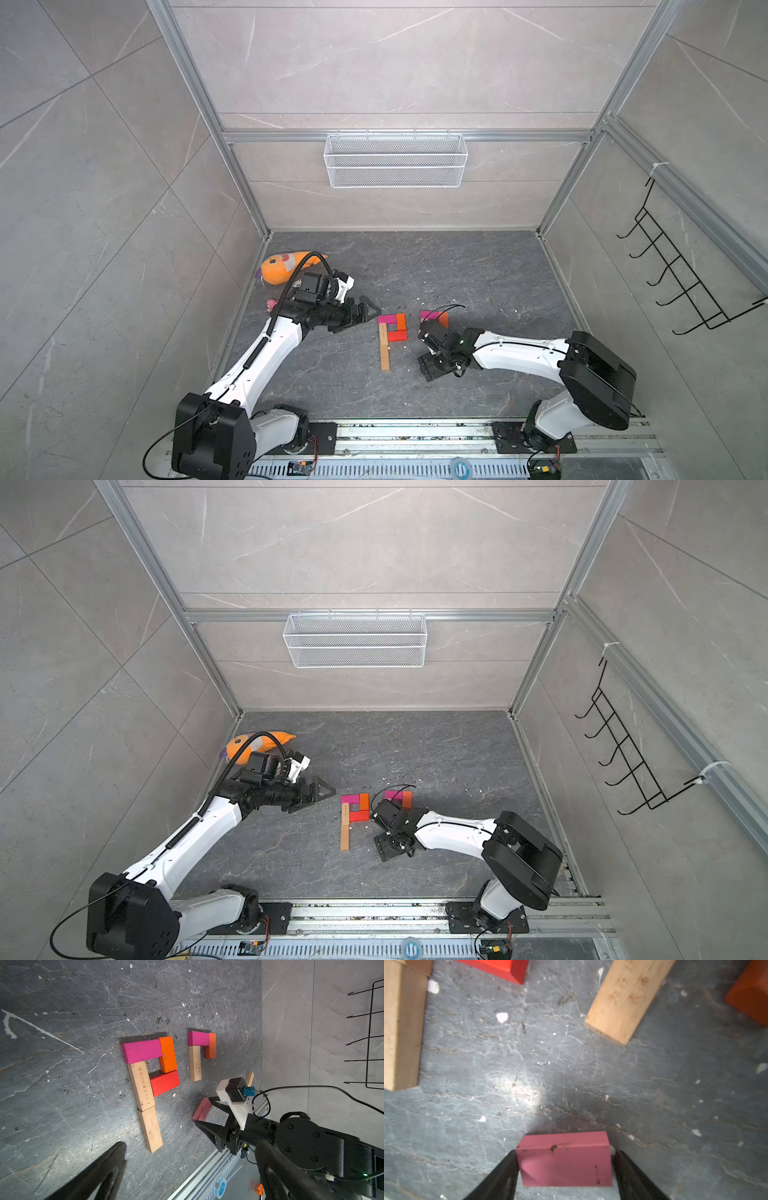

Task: Assemble the letter p with building blocks
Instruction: Assemble the building block at the center of the board.

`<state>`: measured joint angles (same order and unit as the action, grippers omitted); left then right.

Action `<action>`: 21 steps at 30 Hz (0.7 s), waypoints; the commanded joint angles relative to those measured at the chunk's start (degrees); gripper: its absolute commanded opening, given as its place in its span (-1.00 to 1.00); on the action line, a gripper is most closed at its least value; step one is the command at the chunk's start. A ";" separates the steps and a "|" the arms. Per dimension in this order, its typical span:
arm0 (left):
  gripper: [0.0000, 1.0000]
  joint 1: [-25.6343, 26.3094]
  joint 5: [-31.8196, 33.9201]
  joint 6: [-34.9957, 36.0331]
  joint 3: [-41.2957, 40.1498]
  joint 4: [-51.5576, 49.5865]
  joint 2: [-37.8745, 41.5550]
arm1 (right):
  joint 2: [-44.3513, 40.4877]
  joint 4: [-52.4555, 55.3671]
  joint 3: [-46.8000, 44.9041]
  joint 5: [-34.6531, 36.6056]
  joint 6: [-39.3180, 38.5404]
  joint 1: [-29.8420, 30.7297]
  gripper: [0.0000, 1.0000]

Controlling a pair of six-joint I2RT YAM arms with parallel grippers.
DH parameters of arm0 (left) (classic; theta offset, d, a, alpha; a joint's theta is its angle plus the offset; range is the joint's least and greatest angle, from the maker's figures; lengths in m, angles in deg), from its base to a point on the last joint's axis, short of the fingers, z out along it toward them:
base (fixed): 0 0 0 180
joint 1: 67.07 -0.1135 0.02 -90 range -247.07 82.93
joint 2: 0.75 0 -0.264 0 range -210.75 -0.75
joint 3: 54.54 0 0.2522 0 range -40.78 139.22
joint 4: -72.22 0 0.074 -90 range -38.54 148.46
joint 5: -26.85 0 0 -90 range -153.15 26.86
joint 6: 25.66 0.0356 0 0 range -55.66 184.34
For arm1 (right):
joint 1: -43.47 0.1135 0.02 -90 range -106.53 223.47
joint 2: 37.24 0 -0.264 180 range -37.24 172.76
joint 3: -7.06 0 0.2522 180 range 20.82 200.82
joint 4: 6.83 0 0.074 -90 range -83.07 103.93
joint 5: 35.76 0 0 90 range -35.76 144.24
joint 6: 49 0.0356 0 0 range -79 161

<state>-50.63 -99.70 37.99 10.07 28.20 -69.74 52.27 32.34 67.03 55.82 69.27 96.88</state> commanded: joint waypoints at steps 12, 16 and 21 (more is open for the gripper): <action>1.00 -0.35 -1.89 1.06 -0.40 -0.09 -0.04 | -6.00 3.00 -5.43 6.28 11.47 -8.03 0.14; 0.99 -0.28 -1.95 1.17 -0.40 -0.08 0.05 | -5.01 1.44 -3.72 4.14 11.68 -12.31 0.12; 0.99 -0.28 -1.94 1.29 -0.50 -0.29 0.19 | -1.71 1.58 0.43 3.11 10.85 -14.38 0.12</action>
<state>-50.63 -99.72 38.01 9.86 28.14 -69.96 48.86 34.11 64.65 60.17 79.63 83.28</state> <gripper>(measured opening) 0.996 0.631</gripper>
